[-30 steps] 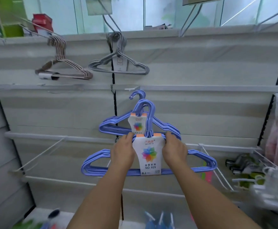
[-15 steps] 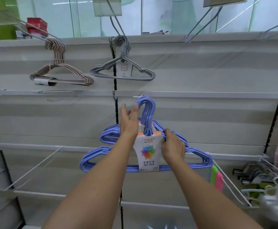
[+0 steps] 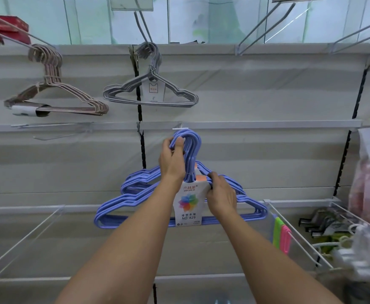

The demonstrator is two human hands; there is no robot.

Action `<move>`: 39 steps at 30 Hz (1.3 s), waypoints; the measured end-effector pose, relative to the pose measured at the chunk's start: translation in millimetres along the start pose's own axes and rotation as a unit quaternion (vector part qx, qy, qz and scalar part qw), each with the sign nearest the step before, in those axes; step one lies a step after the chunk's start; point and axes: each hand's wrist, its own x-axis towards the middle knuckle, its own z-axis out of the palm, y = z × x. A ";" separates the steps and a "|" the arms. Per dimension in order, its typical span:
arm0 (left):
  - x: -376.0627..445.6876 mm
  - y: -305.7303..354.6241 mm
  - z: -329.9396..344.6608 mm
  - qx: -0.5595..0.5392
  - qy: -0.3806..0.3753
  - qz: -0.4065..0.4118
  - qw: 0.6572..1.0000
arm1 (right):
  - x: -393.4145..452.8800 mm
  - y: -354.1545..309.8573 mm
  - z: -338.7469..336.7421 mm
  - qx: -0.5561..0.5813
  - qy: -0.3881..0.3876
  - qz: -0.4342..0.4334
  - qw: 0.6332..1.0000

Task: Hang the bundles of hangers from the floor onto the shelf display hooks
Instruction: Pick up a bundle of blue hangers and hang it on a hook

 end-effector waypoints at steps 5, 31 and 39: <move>2.8 -3.7 -2.3 -0.010 -0.011 0.026 1.000 | 6.2 0.3 4.0 -0.009 -0.013 -0.002 1.000; -10.4 -40.7 -7.2 0.025 -0.018 -0.064 0.997 | 13.5 -49.6 6.2 0.477 -0.147 0.077 0.863; -5.4 -15.7 -7.0 0.106 -0.003 0.141 0.984 | 29.2 -61.8 -0.2 0.524 -0.030 0.026 0.851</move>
